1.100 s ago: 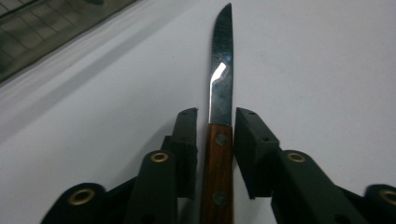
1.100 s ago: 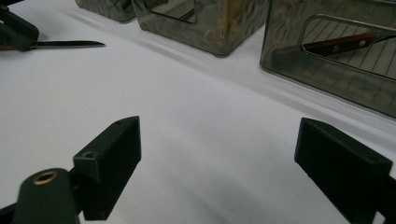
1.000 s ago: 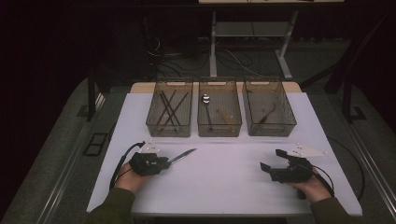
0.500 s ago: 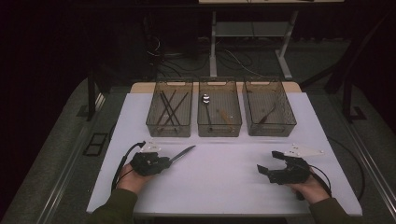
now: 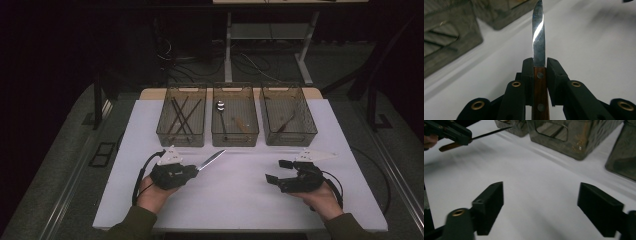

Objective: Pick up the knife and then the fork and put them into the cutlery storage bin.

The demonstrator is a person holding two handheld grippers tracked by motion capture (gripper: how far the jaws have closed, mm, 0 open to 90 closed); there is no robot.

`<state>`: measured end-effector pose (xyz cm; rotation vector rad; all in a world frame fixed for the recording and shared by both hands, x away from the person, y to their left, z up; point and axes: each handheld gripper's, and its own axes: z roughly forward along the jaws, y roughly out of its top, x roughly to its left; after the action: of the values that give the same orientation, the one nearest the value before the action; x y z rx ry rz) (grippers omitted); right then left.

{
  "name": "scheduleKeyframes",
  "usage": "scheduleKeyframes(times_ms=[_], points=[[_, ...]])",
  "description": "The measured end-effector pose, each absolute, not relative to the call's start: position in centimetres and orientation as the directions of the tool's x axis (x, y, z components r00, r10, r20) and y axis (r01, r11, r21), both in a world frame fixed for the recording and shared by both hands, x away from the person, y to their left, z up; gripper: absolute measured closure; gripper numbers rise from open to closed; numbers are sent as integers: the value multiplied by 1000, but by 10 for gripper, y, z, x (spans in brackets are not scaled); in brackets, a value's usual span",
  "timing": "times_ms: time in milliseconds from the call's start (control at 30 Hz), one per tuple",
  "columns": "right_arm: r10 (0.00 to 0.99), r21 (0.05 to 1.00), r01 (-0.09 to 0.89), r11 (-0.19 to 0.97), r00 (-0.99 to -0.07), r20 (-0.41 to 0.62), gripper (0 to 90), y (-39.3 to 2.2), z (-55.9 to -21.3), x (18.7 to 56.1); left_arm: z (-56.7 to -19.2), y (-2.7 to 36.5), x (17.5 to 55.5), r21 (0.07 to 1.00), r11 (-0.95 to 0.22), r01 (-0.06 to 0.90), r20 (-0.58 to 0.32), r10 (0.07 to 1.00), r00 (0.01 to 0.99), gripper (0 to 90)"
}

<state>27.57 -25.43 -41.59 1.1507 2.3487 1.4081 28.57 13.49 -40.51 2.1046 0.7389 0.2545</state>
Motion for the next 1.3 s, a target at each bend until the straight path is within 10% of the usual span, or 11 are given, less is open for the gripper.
scheduleKeyframes(times_ms=[1300], points=[[437,782,624,-10,-700,564,803,-193,-411,313,-398,55,284,864,-410,292,-35,530,848,771]])
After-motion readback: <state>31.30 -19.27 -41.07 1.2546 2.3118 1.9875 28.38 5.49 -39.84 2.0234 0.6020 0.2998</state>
